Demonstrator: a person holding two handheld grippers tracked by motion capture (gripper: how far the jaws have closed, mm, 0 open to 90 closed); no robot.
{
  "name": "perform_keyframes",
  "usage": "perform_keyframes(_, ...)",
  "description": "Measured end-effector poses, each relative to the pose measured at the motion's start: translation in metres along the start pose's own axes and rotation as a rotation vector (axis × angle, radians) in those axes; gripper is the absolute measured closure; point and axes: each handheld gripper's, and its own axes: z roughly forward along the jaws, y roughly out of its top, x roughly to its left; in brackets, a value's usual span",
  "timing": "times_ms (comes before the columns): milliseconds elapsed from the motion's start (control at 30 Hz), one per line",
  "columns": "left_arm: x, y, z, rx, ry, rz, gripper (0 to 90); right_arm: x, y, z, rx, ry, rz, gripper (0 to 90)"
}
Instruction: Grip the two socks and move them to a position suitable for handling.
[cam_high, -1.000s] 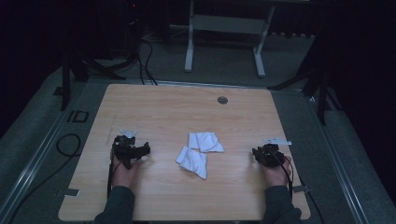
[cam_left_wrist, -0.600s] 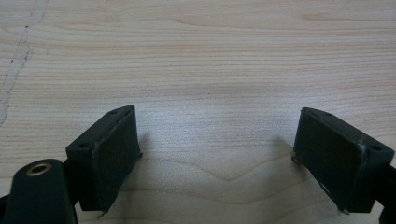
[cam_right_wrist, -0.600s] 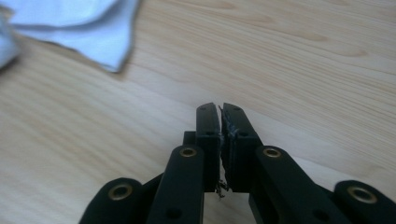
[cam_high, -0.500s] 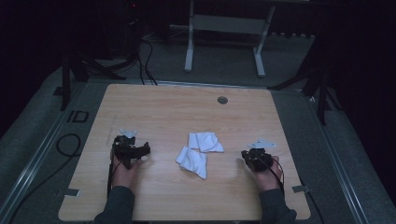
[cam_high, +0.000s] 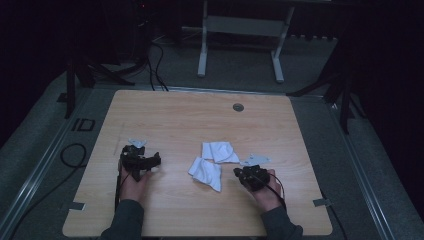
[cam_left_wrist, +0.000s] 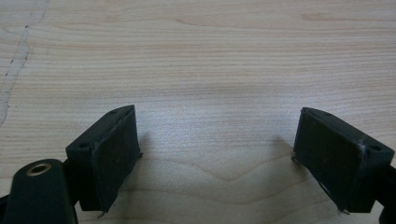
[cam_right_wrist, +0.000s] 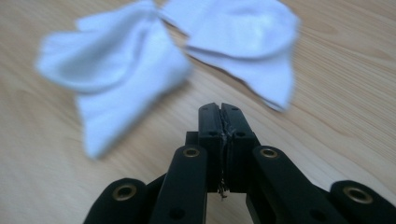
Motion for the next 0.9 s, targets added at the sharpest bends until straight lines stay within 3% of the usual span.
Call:
perform_keyframes(200,0.0,0.0,0.0,0.0,-0.001,-0.001,13.9,0.021,0.014,0.01,0.003,0.037,-0.041,85.8)
perform_keyframes(400,0.0,0.0,0.0,0.0,0.0,-0.001,13.9,0.039,0.032,0.028,-0.003,0.063,-0.058,75.5)
perform_keyframes(567,0.0,0.0,0.0,0.0,-0.001,-0.001,13.9,0.039,0.035,0.053,0.06,0.086,-0.016,69.4)
perform_keyframes(633,0.0,0.0,0.0,0.0,-0.001,-0.001,13.8,0.04,0.034,0.058,0.061,0.111,-0.006,69.4)
perform_keyframes(733,0.0,0.0,0.0,0.0,0.0,0.0,13.9,0.042,0.035,0.059,0.066,0.126,-0.02,69.6)
perform_keyframes(900,0.0,0.0,0.0,0.0,-0.001,0.0,13.9,0.049,0.039,0.063,0.072,0.2,-0.088,70.2)
